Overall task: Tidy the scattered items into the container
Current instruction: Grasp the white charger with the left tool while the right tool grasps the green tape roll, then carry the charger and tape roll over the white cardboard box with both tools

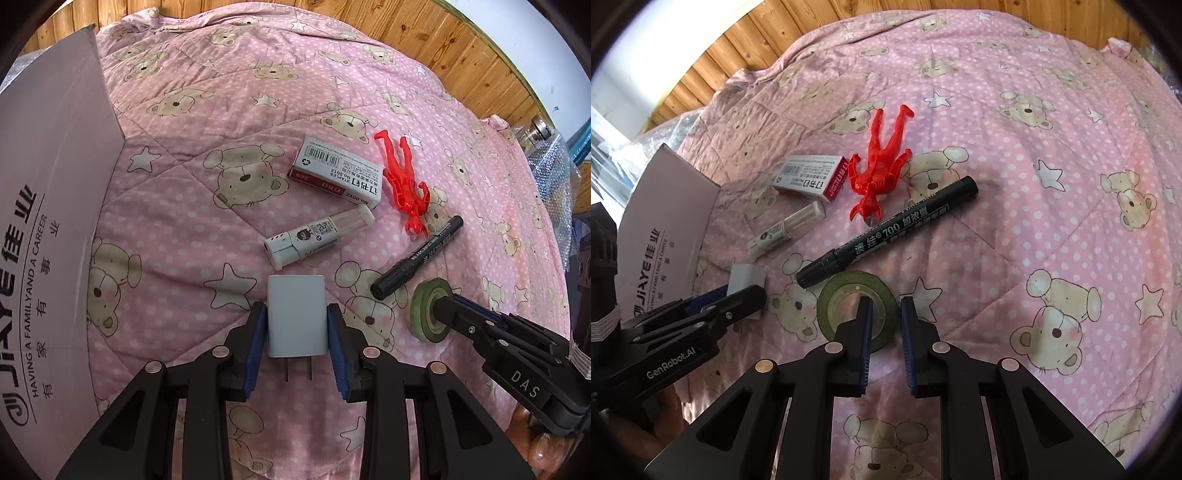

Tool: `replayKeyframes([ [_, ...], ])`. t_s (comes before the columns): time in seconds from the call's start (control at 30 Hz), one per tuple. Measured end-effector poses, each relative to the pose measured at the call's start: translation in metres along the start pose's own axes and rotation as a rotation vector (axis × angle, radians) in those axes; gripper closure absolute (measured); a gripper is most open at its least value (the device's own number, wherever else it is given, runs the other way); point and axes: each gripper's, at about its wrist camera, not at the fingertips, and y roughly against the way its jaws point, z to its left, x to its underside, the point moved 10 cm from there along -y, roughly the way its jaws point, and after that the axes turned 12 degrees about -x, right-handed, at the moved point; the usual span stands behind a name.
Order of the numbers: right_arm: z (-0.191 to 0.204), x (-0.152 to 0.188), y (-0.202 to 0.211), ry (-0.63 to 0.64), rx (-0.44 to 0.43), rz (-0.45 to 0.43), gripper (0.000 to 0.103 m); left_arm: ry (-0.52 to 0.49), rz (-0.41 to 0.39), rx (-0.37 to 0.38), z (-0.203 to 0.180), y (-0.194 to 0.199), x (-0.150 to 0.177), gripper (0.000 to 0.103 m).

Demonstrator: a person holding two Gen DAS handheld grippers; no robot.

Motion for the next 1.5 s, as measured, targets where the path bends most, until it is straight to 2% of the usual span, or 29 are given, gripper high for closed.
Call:
replayKeyframes([
  [1.5,0.063,0.020,0.076,0.059,-0.070,-0.113,0.088,0.010,-0.165,0.079,-0.013,0.115,0.023,0.069],
])
